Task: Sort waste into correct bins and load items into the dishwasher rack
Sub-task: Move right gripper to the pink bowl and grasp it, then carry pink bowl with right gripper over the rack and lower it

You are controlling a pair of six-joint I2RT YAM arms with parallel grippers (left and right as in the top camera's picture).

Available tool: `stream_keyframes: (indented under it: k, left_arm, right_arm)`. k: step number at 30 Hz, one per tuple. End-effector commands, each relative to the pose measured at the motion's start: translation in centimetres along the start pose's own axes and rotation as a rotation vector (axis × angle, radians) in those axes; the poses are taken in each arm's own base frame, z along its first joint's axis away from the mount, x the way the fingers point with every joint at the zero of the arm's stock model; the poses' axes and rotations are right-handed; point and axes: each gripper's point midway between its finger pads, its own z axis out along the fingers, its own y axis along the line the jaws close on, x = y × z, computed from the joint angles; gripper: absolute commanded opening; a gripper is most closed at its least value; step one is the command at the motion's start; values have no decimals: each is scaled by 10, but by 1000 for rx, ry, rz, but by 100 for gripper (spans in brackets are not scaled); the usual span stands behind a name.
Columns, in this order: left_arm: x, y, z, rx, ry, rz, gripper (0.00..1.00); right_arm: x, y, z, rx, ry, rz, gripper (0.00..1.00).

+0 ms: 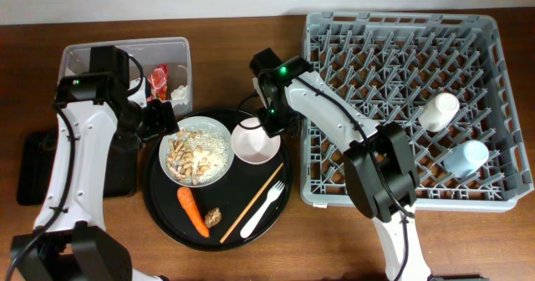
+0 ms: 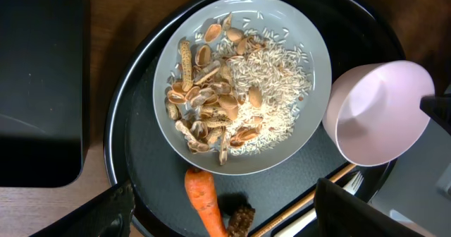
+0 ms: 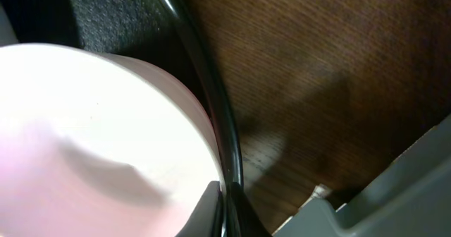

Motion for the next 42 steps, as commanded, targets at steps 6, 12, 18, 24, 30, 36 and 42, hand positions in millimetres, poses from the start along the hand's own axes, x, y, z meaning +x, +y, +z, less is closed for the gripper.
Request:
stream_keyframes:
  k: [6,12,18,24,30,36,42]
  left_arm:
    - [-1,1,1,-5,3,-12,81]
    - [-1,1,1,-5,2,-12,81]
    - [-1,1,1,-5,2,-12,81]
    - [-1,1,1,-5,2,-12,81]
    - [-1,1,1,-5,3,-13,81]
    - [1,2,1,-6,12,-14,81]
    - [2,1,1,-2,14,-14,81]
  right_arm:
    - [2,-5,-8,0,16,19,4]
    - [-21,-32,-107,91,-164,53,4]
    - [-12,-111,-216,425,-347,176,4]
    - [34,-230,-286,959,-428,584,4]
    - [55,-279,-300,1181,-460,792,4]
    - [46,-299,-255,1246,-338,757,4]
    - [40,-305,-207,1262,-207,682,4]
